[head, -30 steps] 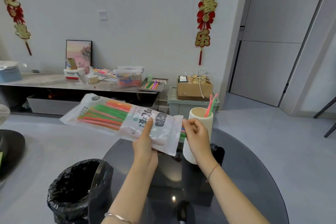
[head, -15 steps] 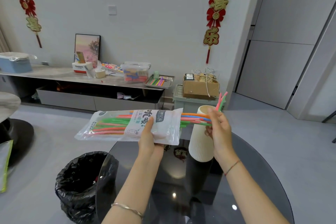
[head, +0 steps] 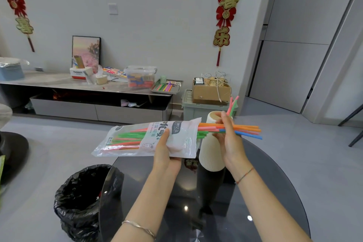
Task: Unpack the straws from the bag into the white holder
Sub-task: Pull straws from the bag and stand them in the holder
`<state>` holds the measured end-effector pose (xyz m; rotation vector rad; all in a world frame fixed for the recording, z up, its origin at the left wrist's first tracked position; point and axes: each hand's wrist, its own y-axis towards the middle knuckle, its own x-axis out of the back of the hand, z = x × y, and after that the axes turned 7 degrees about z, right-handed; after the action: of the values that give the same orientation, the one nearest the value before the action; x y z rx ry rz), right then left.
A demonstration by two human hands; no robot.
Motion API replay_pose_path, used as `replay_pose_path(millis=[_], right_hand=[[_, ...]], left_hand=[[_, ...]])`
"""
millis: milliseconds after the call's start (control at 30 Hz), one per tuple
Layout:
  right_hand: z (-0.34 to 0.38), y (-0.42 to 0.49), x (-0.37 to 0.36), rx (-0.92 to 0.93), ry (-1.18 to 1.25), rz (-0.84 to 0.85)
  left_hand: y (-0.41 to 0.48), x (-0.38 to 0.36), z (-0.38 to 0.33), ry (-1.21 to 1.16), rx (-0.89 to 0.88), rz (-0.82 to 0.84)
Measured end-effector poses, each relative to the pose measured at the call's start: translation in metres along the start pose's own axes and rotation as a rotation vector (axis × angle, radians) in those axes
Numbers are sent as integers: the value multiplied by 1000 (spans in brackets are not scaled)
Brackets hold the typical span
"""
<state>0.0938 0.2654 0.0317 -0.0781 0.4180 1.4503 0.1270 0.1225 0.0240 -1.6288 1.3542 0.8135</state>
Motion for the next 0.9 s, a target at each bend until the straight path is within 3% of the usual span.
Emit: replay_pose_path(millis=[200, 467, 633, 900], right_hand=[[17, 0, 5, 50, 201, -86], [55, 7, 9, 46, 596, 32], [109, 34, 18, 107, 576, -9], [169, 70, 12, 210, 343, -29]], left_hand=[[-2, -3, 6, -29, 58, 28], [1, -9, 7, -35, 50, 24], [7, -12, 0, -45, 25, 25], [17, -10, -11, -31, -54, 4]])
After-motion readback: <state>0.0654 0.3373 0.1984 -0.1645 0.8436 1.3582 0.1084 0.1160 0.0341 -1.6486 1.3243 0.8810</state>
